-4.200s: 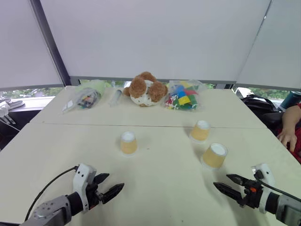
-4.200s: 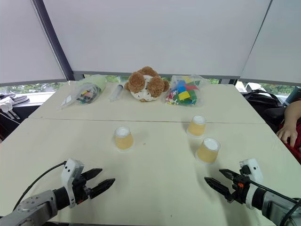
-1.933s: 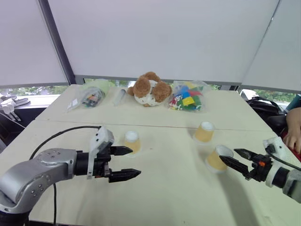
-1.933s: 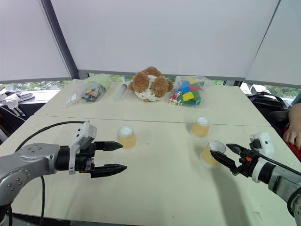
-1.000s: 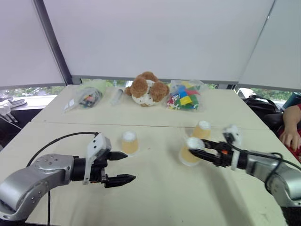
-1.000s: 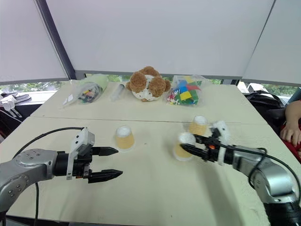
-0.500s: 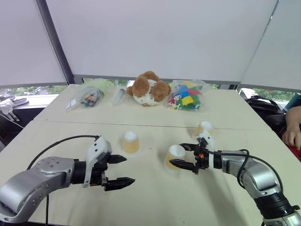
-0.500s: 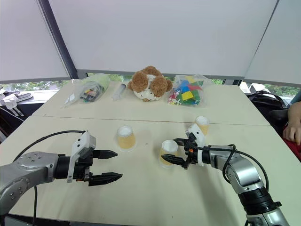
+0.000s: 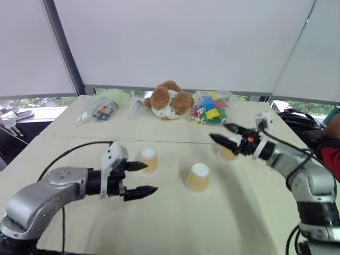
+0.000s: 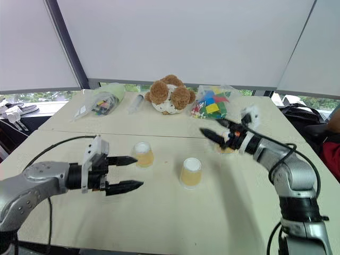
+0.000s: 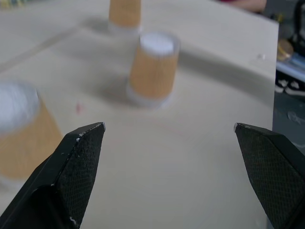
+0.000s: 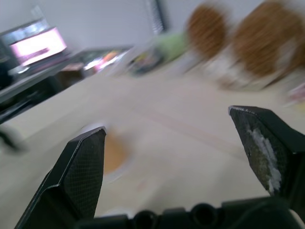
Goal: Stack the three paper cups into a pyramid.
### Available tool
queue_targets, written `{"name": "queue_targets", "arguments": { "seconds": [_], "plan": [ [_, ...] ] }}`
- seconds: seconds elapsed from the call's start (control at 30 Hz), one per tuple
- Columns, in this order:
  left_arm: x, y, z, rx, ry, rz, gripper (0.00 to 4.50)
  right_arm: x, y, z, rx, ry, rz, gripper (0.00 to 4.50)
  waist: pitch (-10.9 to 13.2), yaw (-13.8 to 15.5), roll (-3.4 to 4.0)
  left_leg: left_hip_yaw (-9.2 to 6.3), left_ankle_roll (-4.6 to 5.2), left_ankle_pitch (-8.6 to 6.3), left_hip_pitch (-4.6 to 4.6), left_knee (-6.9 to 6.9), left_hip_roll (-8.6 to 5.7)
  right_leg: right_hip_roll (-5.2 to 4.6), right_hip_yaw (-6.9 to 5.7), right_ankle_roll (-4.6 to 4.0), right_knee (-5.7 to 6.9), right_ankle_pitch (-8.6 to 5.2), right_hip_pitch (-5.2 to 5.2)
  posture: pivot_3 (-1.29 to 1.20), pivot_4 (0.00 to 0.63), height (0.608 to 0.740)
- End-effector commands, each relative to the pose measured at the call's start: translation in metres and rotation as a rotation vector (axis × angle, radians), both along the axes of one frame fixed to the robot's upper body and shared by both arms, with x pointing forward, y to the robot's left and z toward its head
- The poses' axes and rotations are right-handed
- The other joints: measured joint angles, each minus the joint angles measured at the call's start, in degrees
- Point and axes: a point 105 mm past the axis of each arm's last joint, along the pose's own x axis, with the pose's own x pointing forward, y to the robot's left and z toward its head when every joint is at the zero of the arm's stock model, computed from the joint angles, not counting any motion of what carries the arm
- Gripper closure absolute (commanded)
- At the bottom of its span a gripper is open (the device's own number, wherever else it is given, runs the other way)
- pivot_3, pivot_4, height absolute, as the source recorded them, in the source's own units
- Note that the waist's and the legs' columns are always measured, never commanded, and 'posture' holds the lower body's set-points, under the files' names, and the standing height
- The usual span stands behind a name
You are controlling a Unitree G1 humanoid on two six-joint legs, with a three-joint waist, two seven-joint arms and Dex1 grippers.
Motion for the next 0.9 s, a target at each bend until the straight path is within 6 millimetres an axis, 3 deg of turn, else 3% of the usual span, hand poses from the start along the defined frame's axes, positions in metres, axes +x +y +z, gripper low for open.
{"name": "queue_targets", "arguments": {
  "seconds": [0.03, 0.3, 0.6, 0.67, 0.77, 0.8, 0.9],
  "plan": [
    [-0.001, -0.005, 0.004, 0.002, -0.029, -0.013, 0.00, 0.026, -0.026, -0.022, -0.073, -0.004, -0.181, 0.02, 0.01, -0.15, 0.02, 0.02, 0.00, 0.00, 0.00, -0.01, 0.00, 0.00, 0.01, 0.01, 0.00, 0.00, -0.02, 0.00, 0.150, 0.740],
    [-0.002, -0.004, -0.001, 0.009, -0.027, 0.005, 0.00, 0.042, -0.044, -0.047, -0.109, 0.019, -0.284, 0.02, 0.12, -0.32, 0.20, 0.04, -0.10, 0.06, -0.04, -0.12, 0.04, 0.03, 0.03, 0.22, 0.06, 0.10, -0.16, 0.00, 0.150, 0.740],
    [-0.001, -0.004, -0.005, 0.023, -0.028, 0.014, 0.00, 0.045, -0.045, -0.069, -0.111, 0.074, -0.284, 0.02, 0.12, -0.46, 0.20, 0.01, -0.17, 0.10, -0.03, -0.07, 0.04, 0.04, 0.02, 0.21, 0.08, 0.10, -0.08, 0.00, 0.150, 0.740],
    [0.000, -0.004, -0.005, 0.024, -0.029, 0.016, 0.00, 0.045, -0.046, -0.069, -0.101, 0.073, -0.290, 0.54, 0.12, -0.50, 0.20, 0.01, -0.17, 0.10, -0.03, -0.07, 0.04, 0.04, 0.02, 0.21, 0.08, 0.11, -0.08, 0.00, 0.150, 0.740],
    [0.000, -0.003, -0.005, 0.025, -0.029, 0.016, 0.00, 0.045, -0.047, -0.069, -0.093, 0.072, -0.290, 1.86, 0.12, -0.66, 0.20, 0.01, -0.17, 0.10, -0.03, -0.07, 0.04, 0.04, 0.02, 0.21, 0.08, 0.11, -0.09, 0.00, 0.150, 0.740],
    [0.000, -0.003, -0.005, 0.026, -0.030, 0.016, 0.00, 0.045, -0.047, -0.069, -0.092, 0.072, -0.289, 2.08, 0.12, -0.75, 0.20, 0.01, -0.17, 0.10, -0.02, -0.07, 0.04, 0.04, 0.02, 0.21, 0.08, 0.11, -0.08, 0.00, 0.150, 0.740],
    [0.000, -0.003, -0.005, 0.026, -0.030, 0.017, 0.00, 0.044, -0.046, -0.060, -0.090, 0.040, -0.264, 2.08, 0.12, -1.10, 0.20, 0.00, -0.18, 0.10, -0.03, -0.07, 0.04, 0.04, 0.01, 0.22, 0.09, 0.11, -0.08, 0.00, 0.150, 0.740]
  ]
}}
